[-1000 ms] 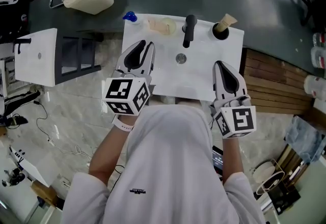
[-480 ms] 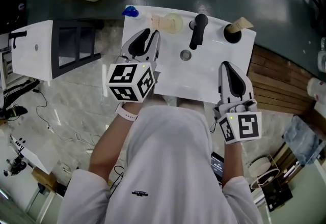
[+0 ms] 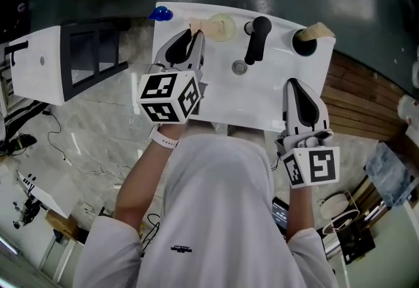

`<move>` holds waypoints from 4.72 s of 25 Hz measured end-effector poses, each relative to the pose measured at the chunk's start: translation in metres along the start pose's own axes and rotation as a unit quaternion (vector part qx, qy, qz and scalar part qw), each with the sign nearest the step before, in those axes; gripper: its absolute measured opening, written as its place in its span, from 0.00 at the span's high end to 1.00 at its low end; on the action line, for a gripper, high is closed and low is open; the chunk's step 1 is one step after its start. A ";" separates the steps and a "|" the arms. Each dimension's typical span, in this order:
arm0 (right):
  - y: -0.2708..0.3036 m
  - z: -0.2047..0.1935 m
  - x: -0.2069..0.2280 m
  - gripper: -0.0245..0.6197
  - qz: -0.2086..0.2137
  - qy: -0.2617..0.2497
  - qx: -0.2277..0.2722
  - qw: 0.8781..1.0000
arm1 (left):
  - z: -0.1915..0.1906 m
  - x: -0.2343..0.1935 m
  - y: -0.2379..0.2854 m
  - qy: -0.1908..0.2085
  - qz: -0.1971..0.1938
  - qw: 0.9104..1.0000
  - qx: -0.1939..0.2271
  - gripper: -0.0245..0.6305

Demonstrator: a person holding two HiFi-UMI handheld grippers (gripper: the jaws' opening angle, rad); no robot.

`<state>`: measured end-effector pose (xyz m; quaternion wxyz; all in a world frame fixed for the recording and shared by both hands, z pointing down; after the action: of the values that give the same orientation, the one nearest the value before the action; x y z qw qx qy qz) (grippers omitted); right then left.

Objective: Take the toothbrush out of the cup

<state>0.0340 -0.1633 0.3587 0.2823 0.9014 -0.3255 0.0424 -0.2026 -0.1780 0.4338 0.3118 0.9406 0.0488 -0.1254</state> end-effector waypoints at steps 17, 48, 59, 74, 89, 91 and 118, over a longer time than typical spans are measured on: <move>-0.007 0.004 0.000 0.95 -0.005 0.008 0.017 1.000 | 0.003 0.001 -0.001 0.018 0.009 1.000 0.008 0.95; -0.104 0.044 -0.023 0.95 -0.047 -0.040 0.122 0.991 | 0.054 0.032 -0.180 0.083 0.005 0.988 0.133 0.95; -0.096 0.045 -0.016 0.95 -0.048 -0.043 0.119 0.991 | 0.033 0.032 -0.185 0.069 0.018 0.991 0.112 0.95; -0.056 0.051 0.038 0.93 -0.028 -0.046 0.108 0.993 | 0.011 0.056 -0.154 0.069 0.032 0.995 0.060 0.95; 0.022 0.041 0.118 0.77 -0.016 -0.072 0.048 0.996 | -0.011 0.065 -0.102 0.059 0.066 0.996 -0.004 0.95; 0.033 0.036 0.127 0.77 -0.014 -0.075 0.036 0.996 | -0.015 0.066 -0.094 0.055 0.066 0.996 -0.011 0.95; 0.054 0.015 0.134 0.95 0.014 -0.075 0.013 0.997 | -0.030 0.068 -0.085 0.043 0.071 0.996 -0.024 0.95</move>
<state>0.1050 -0.2807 0.4071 0.2446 0.9009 -0.3582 -0.0171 -0.1456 -0.0909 0.3905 0.3398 0.9385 -0.0014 -0.0615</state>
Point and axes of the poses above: the fingertips, and each gripper's own axes: y forward along the fingers, x to its right, z out of its top, the point moved 4 cm from there along -y, backward along the fingers, and after that the axes turned 4 degrees about y, right-handed, at the moved point
